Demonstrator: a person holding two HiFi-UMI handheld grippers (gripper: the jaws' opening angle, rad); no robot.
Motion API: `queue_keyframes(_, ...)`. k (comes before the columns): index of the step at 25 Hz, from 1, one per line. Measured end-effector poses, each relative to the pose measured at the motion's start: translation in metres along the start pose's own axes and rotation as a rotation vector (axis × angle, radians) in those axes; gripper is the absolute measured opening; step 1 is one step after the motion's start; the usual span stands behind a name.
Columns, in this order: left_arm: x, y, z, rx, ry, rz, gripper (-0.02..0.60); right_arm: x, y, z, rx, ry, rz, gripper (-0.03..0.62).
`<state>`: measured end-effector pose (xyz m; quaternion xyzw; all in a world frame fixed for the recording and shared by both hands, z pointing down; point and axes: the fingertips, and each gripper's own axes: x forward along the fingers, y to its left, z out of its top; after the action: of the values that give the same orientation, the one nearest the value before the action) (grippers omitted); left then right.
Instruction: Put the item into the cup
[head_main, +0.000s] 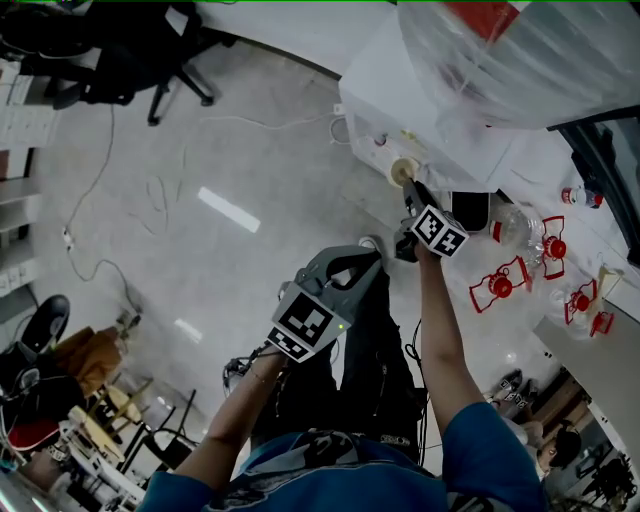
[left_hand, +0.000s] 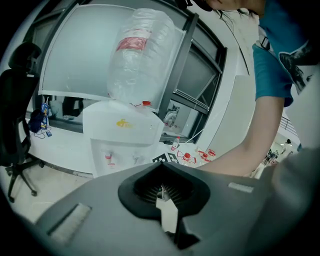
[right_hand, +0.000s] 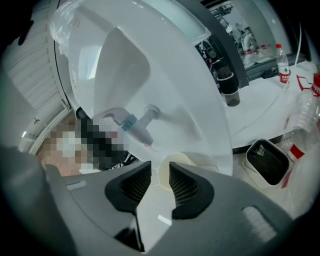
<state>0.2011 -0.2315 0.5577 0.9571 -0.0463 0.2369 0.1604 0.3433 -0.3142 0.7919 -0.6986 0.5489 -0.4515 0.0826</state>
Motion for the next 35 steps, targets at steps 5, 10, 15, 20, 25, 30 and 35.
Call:
queue_keyframes(5,-0.006,-0.001,0.003,0.013,-0.011,0.013,0.014,-0.016,0.01,0.004,-0.04,0.005,0.02,0.114)
queue_keyframes(10,-0.023,-0.006,0.01,0.035,-0.039,0.026,0.013,-0.056,0.044,0.009,-0.118,0.015,0.08,0.112)
queue_keyframes(15,-0.052,-0.017,0.014,0.066,-0.072,0.036,0.012,-0.115,0.103,0.018,-0.215,0.009,0.159,0.104)
queue_keyframes(20,-0.092,-0.036,0.008,0.091,-0.094,0.032,0.014,-0.179,0.164,0.02,-0.264,-0.046,0.226,0.104)
queue_keyframes(25,-0.141,-0.058,-0.003,0.097,-0.128,0.035,0.012,-0.239,0.217,0.007,-0.304,-0.106,0.256,0.104)
queue_keyframes(30,-0.185,-0.079,-0.015,0.092,-0.172,0.035,0.013,-0.296,0.254,-0.016,-0.34,-0.144,0.27,0.087)
queue_keyframes(35,-0.209,-0.099,-0.025,0.103,-0.193,0.018,0.014,-0.34,0.273,-0.043,-0.363,-0.147,0.272,0.071)
